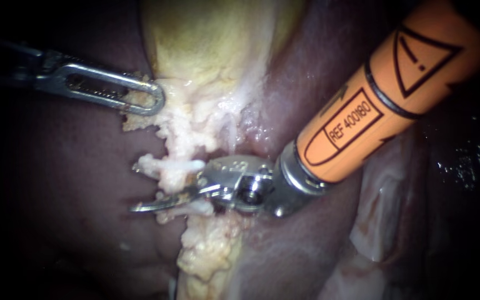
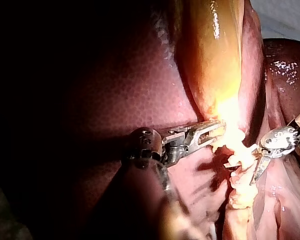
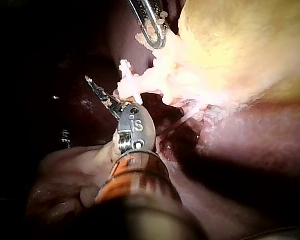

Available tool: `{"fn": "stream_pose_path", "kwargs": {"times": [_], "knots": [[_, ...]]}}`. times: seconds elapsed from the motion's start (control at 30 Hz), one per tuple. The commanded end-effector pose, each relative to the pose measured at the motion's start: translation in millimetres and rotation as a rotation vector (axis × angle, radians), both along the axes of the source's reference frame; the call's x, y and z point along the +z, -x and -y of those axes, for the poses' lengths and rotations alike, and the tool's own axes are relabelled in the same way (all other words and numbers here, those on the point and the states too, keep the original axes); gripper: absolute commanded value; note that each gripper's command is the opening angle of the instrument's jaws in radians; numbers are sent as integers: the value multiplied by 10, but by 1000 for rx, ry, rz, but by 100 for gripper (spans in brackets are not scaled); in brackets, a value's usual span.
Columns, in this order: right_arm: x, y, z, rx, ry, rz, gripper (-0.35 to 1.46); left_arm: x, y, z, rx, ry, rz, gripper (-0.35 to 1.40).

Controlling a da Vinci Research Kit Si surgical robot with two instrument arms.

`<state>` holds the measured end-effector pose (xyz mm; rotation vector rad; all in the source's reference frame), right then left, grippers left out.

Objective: Go to the cutting position left tube

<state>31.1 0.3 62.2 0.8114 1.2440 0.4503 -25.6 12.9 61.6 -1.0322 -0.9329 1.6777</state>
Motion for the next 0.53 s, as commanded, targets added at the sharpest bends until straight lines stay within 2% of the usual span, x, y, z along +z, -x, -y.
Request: {"fn": "stream_pose_path", "kwargs": {"times": [0.03,0.37,0.53], "knots": [[-2,0,-1,-1,-2,0,143,0,0,0,0,0,0,-35],[-3,1,-1,-1,-2,0,143,1,0,0,1,0,1,-35],[6,2,0,3,-32,13,143,2,0,-1,1,0,1,-35]]}}
